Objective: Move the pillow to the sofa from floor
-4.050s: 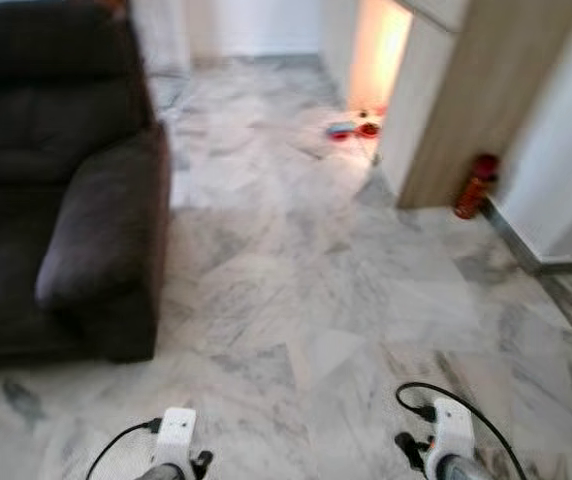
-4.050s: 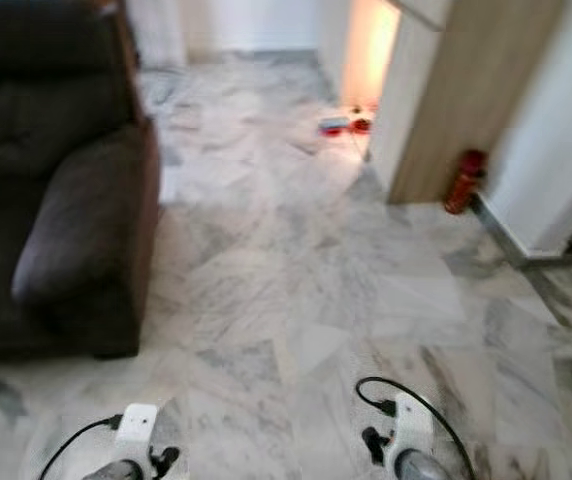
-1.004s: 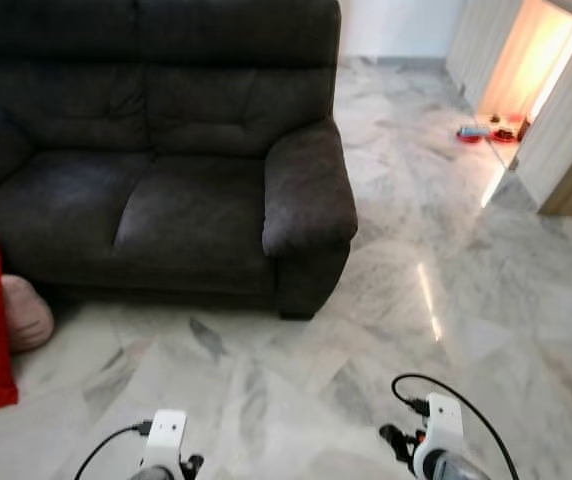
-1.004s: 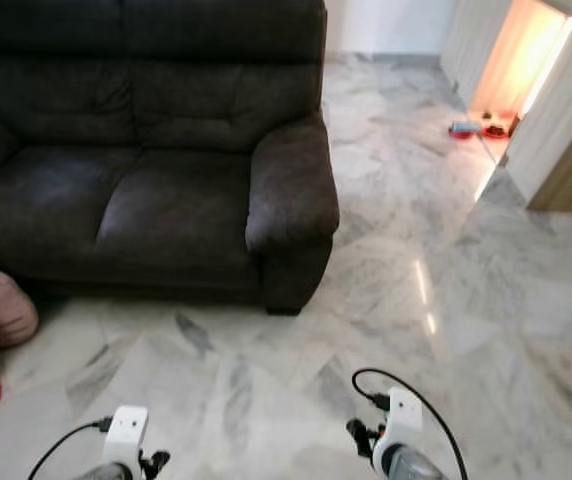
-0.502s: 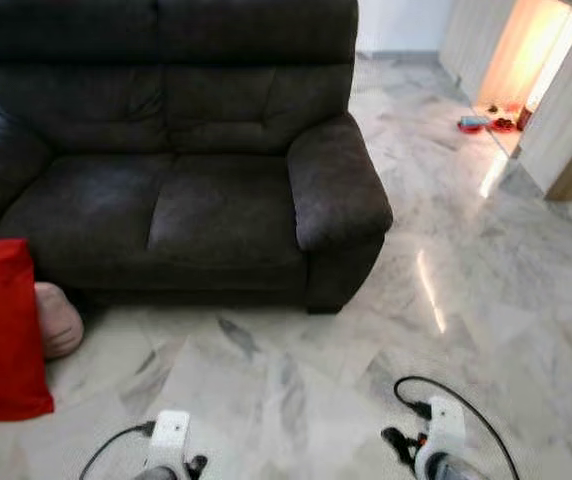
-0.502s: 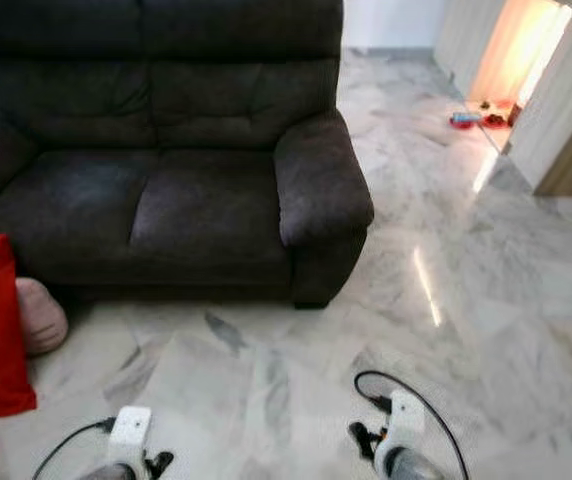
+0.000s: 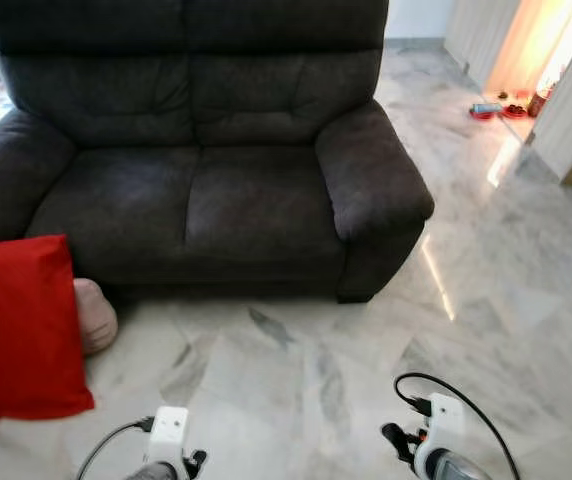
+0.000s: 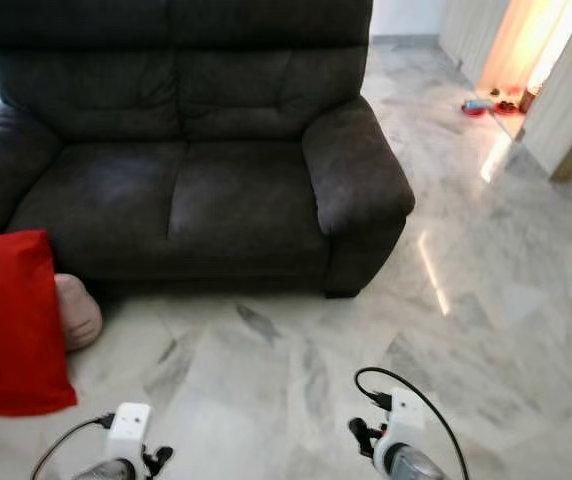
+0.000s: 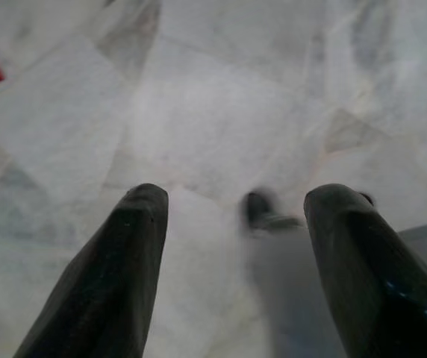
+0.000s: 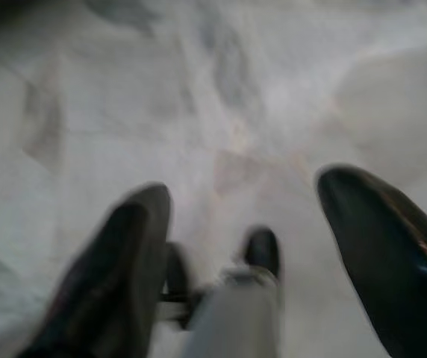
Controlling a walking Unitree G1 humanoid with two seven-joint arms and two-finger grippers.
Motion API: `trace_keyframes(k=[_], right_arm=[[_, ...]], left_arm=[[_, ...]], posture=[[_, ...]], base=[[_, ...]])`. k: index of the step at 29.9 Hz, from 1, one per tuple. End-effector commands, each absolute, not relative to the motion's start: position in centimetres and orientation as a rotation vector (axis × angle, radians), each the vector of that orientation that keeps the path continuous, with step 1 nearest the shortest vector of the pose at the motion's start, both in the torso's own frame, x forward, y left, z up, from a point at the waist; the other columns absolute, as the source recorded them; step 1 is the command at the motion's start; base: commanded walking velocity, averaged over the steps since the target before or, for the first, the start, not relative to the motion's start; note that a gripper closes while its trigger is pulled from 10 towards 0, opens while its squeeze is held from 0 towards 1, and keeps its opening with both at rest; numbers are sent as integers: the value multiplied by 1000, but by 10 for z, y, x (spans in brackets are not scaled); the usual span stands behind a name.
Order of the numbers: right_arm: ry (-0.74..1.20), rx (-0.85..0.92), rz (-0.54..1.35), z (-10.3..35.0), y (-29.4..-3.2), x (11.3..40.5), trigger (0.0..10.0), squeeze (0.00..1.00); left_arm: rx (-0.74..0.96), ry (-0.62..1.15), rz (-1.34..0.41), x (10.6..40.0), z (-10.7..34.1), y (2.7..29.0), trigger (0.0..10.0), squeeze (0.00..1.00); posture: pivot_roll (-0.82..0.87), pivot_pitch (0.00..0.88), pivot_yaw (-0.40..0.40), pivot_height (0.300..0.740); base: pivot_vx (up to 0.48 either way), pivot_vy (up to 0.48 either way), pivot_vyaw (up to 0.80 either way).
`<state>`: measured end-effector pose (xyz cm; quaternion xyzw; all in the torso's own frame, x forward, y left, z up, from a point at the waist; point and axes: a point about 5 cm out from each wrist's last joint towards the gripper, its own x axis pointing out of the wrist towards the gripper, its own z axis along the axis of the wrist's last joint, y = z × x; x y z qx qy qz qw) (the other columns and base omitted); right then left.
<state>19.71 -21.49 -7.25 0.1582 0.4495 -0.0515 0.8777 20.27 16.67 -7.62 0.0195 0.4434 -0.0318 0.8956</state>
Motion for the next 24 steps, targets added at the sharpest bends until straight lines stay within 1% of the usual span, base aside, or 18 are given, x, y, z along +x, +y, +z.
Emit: trace_keyframes(k=[1, 24], right_arm=[[929, 332, -98, -71, -211, 202, 10000, 0], [924, 334, -100, -70, -211, 202, 10000, 0]], left_arm=[[58, 935, -53, 201, -77, 175, 10000, 0], [62, 934, -56, 201, -77, 175, 10000, 0]], posture=[[-10, 62, -23, 740], [-8, 70, -23, 740]], base=[[0, 424, 0], [0, 424, 0]])
